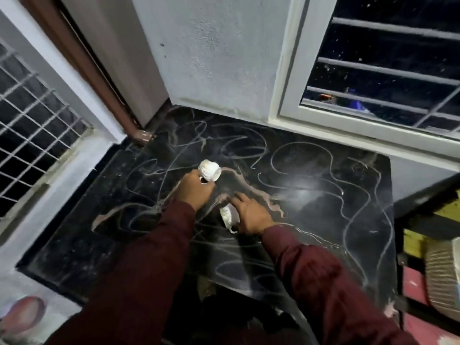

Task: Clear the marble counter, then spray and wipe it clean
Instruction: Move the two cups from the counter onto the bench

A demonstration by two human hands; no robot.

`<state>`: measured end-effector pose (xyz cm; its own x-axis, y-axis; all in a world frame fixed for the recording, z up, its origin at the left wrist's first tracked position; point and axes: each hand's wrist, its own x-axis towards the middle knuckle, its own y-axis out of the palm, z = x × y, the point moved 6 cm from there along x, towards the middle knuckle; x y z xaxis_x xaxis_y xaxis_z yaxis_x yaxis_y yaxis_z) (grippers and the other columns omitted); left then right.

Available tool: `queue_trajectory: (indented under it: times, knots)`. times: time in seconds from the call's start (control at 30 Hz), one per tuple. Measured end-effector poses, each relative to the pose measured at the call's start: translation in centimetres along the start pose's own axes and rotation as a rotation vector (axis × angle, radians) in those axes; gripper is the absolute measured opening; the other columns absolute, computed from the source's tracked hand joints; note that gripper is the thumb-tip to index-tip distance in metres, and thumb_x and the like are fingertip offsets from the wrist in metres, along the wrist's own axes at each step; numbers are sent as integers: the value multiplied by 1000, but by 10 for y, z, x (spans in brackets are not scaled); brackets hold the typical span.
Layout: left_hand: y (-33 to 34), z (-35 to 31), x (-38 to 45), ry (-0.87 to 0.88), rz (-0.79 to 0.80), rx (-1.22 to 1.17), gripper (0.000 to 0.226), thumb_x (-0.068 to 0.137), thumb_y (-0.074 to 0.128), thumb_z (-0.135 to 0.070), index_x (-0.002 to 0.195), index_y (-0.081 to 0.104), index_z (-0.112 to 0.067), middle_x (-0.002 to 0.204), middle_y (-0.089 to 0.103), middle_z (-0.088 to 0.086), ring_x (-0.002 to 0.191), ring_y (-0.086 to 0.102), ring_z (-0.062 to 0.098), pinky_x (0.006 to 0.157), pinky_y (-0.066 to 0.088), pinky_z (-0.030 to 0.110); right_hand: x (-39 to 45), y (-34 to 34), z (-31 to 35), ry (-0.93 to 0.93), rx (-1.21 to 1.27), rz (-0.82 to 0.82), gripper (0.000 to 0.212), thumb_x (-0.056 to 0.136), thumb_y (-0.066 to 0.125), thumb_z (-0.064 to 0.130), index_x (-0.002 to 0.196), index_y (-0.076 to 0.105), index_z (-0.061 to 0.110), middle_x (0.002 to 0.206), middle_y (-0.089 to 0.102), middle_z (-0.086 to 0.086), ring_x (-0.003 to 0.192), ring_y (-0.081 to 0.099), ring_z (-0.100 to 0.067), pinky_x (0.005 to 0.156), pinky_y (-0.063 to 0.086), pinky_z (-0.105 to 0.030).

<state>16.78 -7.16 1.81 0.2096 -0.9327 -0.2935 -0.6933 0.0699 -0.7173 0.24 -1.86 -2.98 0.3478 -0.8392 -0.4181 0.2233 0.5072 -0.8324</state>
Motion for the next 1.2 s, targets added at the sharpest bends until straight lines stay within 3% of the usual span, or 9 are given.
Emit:
queue_trajectory:
  times: [0.13,0.3,0.5,0.67,0.77,0.9,1.03,1.13,1.2]
  knots:
    - [7,21,44,-76,94,-69,42,90,73,-28,117,70,4,120,71,28,115,65,43,91,49,40,9,9,17,57,-158,40,66,92,52,28,149,19,32,157,17,3,124,42,-37,99,39,-57]
    - [32,51,103,-65,135,-106,77,64,58,-48,123,69,0,123,71,26,119,65,41,103,52,45,14,20,29,138,-352,-24,51,97,40,21,145,26,31,144,34,-1,119,45,-36,98,36,-58]
    - [40,40,116,-44,182,-144,31,92,73,-18,113,76,5,114,75,29,106,71,40,92,54,45,12,26,-3,357,-174,-93,47,86,64,25,125,38,21,123,45,-4,105,58,-32,75,51,-41]
    - [58,41,95,-71,257,-261,26,96,72,-8,117,73,7,116,74,28,99,70,35,89,54,40,-11,22,-40,565,413,-336,55,73,73,43,114,50,13,106,63,-11,95,63,-31,76,48,-35]
    - [61,32,74,-41,244,-349,25,98,66,-2,122,71,5,120,73,24,102,68,31,85,51,29,-31,16,-56,680,786,-516,57,67,83,30,113,55,11,100,63,-1,90,60,-17,75,43,-20]
    - [67,13,47,-9,287,-521,25,101,61,0,125,70,-2,115,73,9,91,66,19,64,51,6,-54,10,-68,796,1240,-677,42,74,80,20,105,56,5,95,66,-8,79,61,-16,72,50,-28]
    - [83,-10,31,-47,377,-680,12,100,66,-6,109,71,-12,103,73,7,96,70,25,84,59,34,-71,10,-75,799,1631,-777,25,79,74,24,92,56,13,74,60,-4,62,57,-14,62,48,-33]
    - [92,-37,9,-29,475,-727,15,102,65,-10,115,70,-6,98,72,5,88,66,17,75,56,23,-92,-3,-77,736,1761,-831,27,84,68,20,107,60,8,85,64,-8,72,60,-18,65,49,-32]
    - [101,-59,-13,-6,581,-719,22,104,63,-17,123,67,-7,106,72,6,89,67,13,75,54,27,-112,-11,-86,711,1781,-877,23,86,65,17,106,62,6,86,66,-8,75,61,-18,65,49,-31]
